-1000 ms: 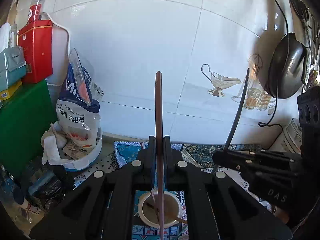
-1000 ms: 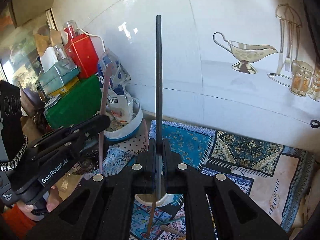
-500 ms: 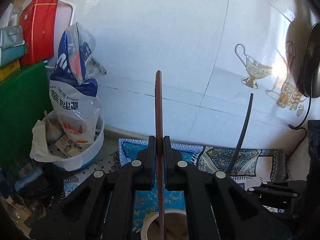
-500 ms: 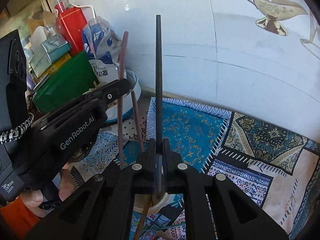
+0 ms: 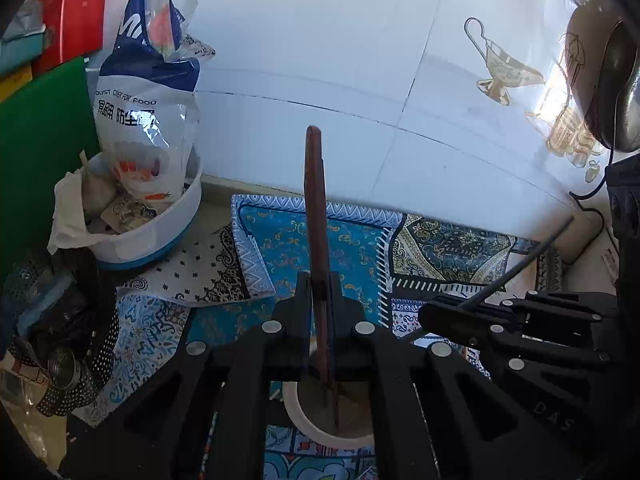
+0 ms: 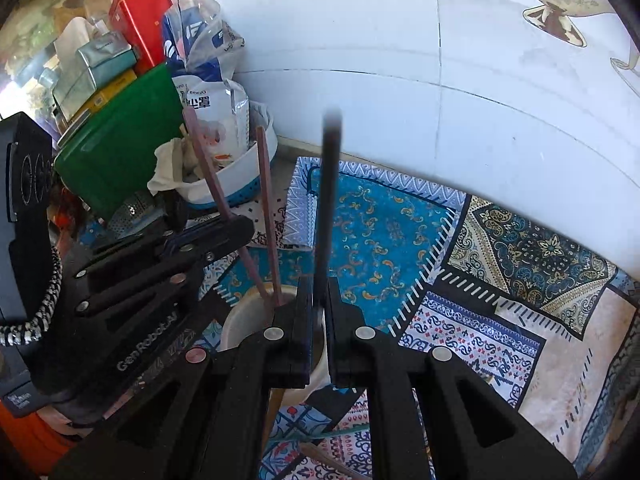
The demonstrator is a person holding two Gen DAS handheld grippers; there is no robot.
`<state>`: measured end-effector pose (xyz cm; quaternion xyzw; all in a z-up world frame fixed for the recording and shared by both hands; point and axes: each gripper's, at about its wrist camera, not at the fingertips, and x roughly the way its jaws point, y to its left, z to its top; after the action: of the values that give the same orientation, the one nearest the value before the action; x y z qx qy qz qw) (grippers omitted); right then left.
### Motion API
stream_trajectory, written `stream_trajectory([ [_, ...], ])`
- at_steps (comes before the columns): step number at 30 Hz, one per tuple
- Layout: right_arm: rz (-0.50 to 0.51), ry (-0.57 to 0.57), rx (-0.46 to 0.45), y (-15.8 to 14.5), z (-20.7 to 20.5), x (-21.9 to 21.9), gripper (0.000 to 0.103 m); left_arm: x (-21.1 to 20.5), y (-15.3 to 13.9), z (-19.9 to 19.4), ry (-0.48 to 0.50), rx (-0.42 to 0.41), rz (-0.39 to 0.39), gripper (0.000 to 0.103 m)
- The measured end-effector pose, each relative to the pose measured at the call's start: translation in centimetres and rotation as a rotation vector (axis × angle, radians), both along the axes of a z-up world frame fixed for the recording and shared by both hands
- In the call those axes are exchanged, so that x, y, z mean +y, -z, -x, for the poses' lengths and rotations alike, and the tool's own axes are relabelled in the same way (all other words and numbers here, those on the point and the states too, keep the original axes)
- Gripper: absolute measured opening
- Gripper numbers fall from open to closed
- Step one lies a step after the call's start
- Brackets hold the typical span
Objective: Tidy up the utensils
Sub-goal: 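Carry both chopsticks to the white cup, lower them in and open both tools, then move both open tools back over the utensil pile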
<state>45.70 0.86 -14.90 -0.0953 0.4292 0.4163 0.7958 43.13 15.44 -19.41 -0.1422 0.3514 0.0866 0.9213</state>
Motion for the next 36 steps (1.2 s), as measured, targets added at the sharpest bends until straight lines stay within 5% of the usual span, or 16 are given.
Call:
stream_trajectory([
  [3, 0.014, 0.002, 0.004, -0.4, 0.4, -0.1, 0.009, -0.2, -0.8, 0.6, 0.017, 0.008, -0.01, 0.004],
  [7, 0.022, 0.025, 0.001, -0.8, 1.1, -0.7, 0.026, -1.0, -2.0, 2.1, 0.048, 0.005, -0.039, 0.005],
  [17, 0.007, 0.091, -0.077, -3.5, 3.8, -3.5, 0.029, -1.8, -4.6, 5.9, 0.083, -0.009, -0.048, 0.025],
  [27, -0.01, 0.17, -0.182, -7.2, 8.4, -7.4, 0.032, -4.1, -7.1, 9.6, 0.167, -0.034, -0.101, 0.032],
  [36, 0.005, 0.29, -0.192, -6.9, 11.3, -12.1, 0.032, -6.9, -5.4, 11.0, 0.285, 0.018, -0.108, 0.033],
])
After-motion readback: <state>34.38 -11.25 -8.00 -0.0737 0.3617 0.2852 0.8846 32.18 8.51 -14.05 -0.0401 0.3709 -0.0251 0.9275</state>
